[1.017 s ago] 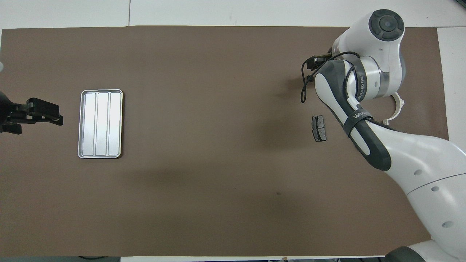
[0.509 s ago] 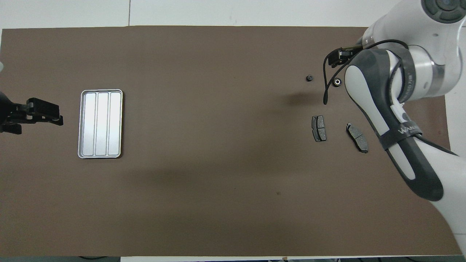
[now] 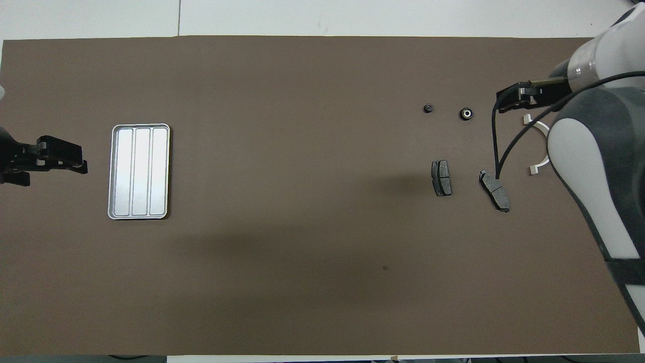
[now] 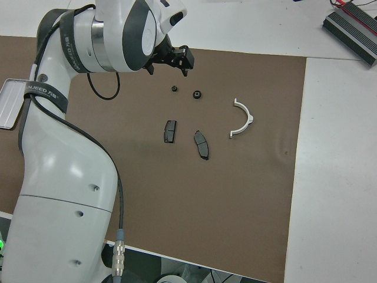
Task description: Place bearing gear from tray to pile
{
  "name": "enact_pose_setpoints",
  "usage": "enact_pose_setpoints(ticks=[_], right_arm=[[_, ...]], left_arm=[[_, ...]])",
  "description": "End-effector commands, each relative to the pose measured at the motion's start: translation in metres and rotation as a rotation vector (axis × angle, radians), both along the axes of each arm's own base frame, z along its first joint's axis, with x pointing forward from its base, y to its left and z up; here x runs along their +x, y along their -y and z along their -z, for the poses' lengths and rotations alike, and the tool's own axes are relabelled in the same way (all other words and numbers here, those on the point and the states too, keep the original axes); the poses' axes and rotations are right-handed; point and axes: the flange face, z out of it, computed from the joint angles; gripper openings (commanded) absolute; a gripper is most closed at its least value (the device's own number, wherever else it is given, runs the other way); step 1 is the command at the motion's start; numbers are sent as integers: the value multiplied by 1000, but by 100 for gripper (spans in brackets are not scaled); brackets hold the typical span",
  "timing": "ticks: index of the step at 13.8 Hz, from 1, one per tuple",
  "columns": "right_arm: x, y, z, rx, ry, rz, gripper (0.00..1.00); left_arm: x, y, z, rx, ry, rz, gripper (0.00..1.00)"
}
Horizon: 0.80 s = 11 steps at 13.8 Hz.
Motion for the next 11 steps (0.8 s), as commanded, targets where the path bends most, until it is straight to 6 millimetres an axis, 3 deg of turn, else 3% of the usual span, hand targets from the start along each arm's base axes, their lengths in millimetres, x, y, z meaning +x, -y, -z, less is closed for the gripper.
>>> enact_pose_setpoints(ticks=[1, 4, 11], right_arm=[[-36, 9, -23, 30, -31, -24, 100], [-57, 10, -36, 33, -92, -13, 100], [-57, 9, -23, 19, -140, -7, 100]], left_arm=[[-5, -1, -1, -6, -10, 3, 100], [-5, -1, -1, -6, -10, 3, 100], [-5, -1, -1, -6, -10, 3, 100]])
